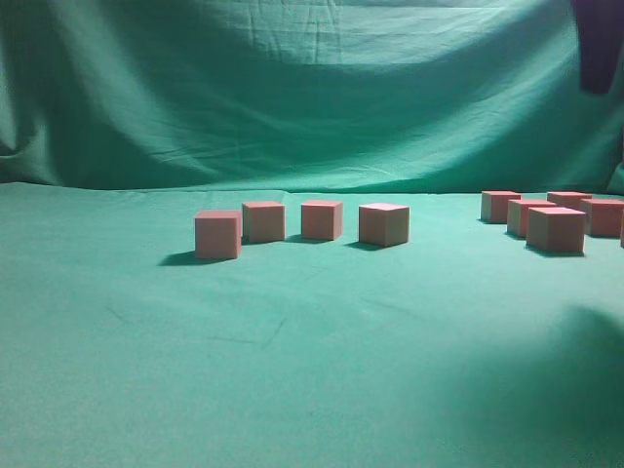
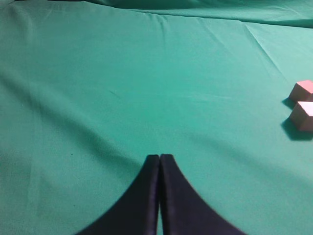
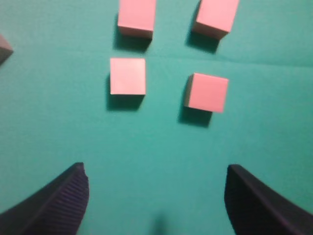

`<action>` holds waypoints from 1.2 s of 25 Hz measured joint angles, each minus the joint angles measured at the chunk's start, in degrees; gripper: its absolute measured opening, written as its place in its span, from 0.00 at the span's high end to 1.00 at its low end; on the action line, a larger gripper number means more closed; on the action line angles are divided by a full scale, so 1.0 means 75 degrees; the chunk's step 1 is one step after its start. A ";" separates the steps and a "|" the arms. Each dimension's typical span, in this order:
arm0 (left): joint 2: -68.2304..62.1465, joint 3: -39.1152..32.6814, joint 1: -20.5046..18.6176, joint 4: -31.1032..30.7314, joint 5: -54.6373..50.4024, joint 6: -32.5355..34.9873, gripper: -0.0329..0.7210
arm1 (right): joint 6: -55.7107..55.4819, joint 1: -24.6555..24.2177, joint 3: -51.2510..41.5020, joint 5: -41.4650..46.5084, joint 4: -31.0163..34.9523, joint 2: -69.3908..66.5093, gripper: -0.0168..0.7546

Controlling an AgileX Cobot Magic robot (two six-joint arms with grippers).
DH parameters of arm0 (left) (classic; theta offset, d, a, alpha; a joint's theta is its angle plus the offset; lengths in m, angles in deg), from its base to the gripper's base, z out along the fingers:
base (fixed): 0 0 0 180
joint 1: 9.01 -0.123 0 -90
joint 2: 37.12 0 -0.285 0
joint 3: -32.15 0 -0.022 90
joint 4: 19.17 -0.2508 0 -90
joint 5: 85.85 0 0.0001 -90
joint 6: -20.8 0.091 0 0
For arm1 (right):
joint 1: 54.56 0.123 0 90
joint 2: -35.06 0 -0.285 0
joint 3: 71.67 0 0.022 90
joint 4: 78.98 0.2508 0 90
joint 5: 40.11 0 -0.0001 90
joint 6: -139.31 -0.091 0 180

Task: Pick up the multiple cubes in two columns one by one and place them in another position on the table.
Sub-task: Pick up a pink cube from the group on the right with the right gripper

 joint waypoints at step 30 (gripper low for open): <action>0.0000 0.0000 0.0000 0.0000 0.0000 0.0000 0.96 | 0.0822 -0.0012 -0.0146 -0.3065 0.0216 -0.2528 0.64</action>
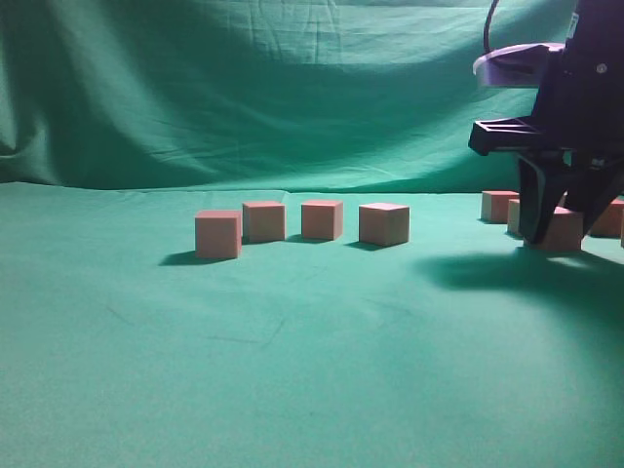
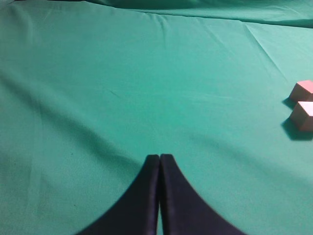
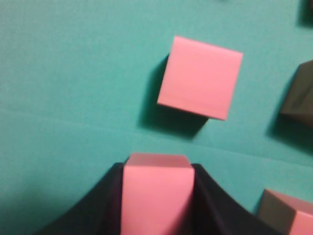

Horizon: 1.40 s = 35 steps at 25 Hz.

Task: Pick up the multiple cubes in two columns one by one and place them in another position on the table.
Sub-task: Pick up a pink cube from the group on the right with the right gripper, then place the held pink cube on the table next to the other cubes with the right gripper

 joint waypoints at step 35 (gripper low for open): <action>0.0000 0.0000 0.0000 0.0000 0.0000 0.0000 0.96 | 0.0478 0.4112 0.1892 0.1131 0.0919 -0.0124 0.63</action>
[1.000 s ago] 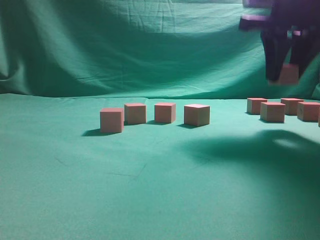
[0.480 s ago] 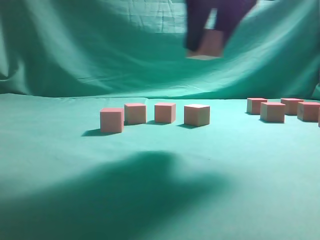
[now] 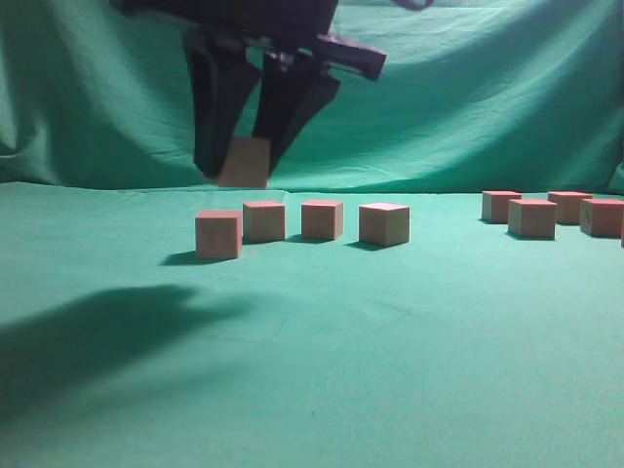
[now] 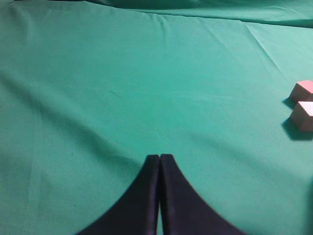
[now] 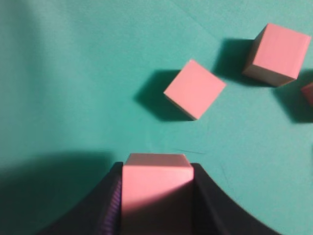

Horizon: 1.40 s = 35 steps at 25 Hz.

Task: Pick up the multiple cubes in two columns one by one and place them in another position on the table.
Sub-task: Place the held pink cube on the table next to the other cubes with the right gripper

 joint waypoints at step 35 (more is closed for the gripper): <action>0.0000 0.0000 0.0000 0.0000 0.0000 0.0000 0.96 | -0.0422 0.0000 0.1159 0.0598 -0.1106 -0.1612 0.46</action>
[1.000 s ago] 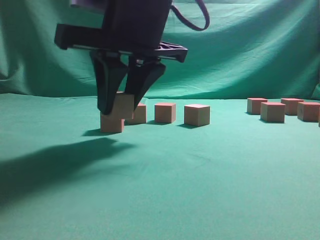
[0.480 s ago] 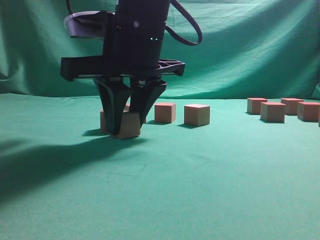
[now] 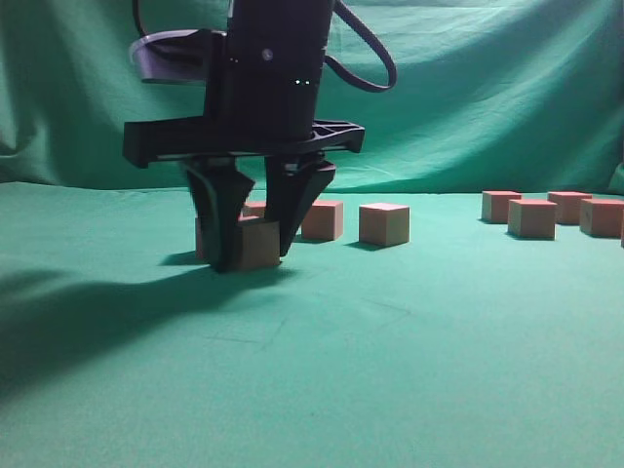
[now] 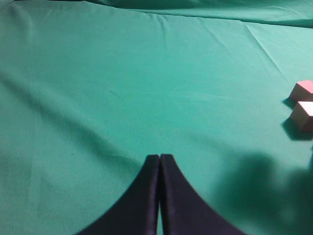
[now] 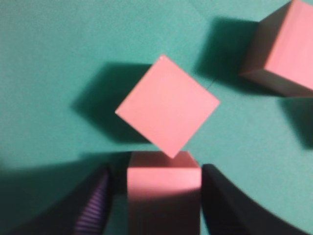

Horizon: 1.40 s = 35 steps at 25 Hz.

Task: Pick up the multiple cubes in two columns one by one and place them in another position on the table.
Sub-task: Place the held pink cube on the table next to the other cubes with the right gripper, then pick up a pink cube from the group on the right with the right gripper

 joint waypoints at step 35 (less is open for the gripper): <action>0.0000 0.0000 0.0000 0.0000 0.0000 0.0000 0.96 | -0.0364 -0.3678 -0.0089 0.3650 -0.0872 0.4292 0.12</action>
